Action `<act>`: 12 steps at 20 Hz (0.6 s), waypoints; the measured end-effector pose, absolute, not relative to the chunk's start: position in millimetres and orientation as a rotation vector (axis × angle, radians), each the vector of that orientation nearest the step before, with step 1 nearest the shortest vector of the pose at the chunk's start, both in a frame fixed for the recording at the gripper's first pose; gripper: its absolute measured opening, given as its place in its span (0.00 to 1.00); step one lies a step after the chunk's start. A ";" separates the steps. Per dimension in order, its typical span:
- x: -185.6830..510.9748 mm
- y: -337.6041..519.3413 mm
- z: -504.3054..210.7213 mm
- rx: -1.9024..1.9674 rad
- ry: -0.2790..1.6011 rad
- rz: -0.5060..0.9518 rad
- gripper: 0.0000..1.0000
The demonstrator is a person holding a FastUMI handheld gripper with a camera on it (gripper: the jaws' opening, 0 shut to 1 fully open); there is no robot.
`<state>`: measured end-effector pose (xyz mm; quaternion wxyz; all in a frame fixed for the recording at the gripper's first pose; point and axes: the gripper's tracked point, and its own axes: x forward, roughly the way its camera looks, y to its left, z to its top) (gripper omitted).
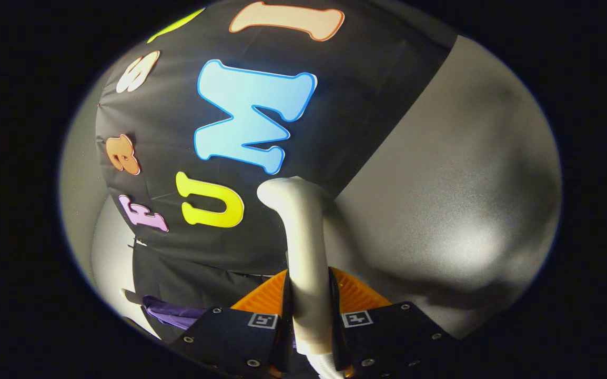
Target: Iron the clothes twice with a garment steamer, once on the left side and once on the right side.
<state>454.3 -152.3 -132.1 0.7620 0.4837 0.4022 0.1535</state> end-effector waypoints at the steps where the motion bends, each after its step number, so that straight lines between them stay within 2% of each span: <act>1: 449.7 -151.1 -126.9 1.025 0.856 0.337 0.30; 7: 413.0 -114.1 -68.0 1.016 0.732 0.371 0.30; 12: 345.5 -85.7 -38.1 1.007 0.642 0.294 0.30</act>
